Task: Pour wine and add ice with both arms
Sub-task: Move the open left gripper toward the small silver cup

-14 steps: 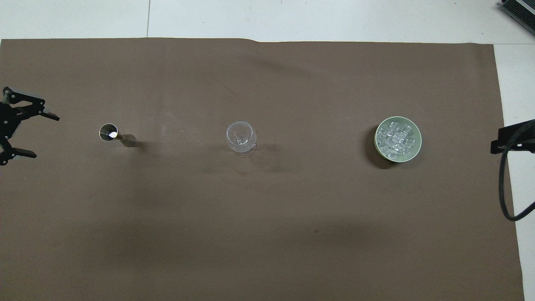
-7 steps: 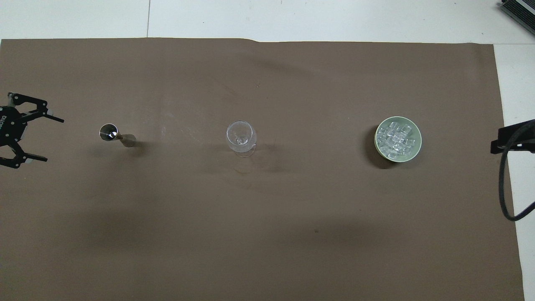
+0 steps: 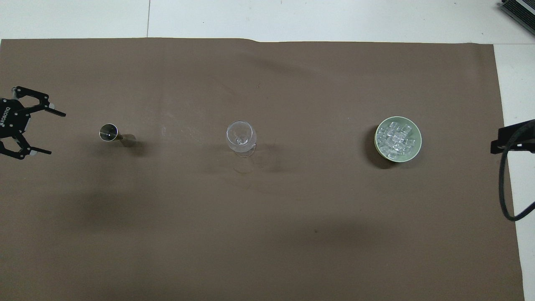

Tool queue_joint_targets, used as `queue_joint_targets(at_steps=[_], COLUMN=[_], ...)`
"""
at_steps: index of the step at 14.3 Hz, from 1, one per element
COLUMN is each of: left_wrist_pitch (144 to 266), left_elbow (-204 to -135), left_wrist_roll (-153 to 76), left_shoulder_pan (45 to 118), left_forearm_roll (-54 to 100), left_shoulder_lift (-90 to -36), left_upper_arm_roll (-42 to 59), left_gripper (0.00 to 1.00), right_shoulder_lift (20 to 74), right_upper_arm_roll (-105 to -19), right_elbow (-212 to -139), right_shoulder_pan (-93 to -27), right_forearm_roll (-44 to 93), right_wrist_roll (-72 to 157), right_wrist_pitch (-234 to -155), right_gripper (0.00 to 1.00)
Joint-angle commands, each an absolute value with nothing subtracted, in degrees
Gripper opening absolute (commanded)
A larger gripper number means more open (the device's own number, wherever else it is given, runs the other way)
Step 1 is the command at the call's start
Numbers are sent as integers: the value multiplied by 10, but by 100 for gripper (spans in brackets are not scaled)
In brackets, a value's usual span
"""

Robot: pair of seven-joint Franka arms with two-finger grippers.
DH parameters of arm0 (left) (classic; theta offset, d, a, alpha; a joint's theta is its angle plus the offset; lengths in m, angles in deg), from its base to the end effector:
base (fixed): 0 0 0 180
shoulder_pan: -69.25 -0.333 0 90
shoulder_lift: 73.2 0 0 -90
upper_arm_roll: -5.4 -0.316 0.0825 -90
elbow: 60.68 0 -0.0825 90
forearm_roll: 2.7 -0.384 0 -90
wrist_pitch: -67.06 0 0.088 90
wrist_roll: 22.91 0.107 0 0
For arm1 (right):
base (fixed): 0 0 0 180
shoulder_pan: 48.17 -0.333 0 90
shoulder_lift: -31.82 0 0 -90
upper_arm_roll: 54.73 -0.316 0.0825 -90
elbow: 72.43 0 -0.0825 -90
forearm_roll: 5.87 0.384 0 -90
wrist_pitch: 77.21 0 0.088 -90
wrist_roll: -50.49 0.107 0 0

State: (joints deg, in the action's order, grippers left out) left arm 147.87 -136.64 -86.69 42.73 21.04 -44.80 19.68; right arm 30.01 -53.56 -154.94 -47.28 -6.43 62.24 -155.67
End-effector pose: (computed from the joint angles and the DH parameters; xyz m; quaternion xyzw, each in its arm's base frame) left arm 0.6437 0.1231 0.4464 0.7387 0.5903 -0.2858 0.1555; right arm 0.5215 -0.0202 0.6846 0.9924 -0.1211 -0.0191 0.0061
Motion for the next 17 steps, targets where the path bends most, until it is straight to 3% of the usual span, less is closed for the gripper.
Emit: queue_joint_targets(at_steps=[1,10,17], left_wrist_pitch=[1454,1437,1488], left_elbow=[-1313,-1284,-1328], left_wrist_roll=[-944,-855,-851], left_shoulder_pan=[419,389,374], left_forearm_roll=[171,204,216], left_shoulder_lift=[-412,-376,-355], left_upper_arm_roll=[243,253,251], left_gripper=[100,100,100], right_shoulder_lift=[293,293,293], right_upper_arm_roll=[-538,-538,-538], right_elbow=[-1554,-1555,-1555], right_shoulder_pan=[-468,-468,-468], right_forearm_roll=[-60,-60,-60], right_wrist_roll=[610,610,610], right_wrist_pitch=[-1554,-1554,-1554], right_gripper=[100,100,100])
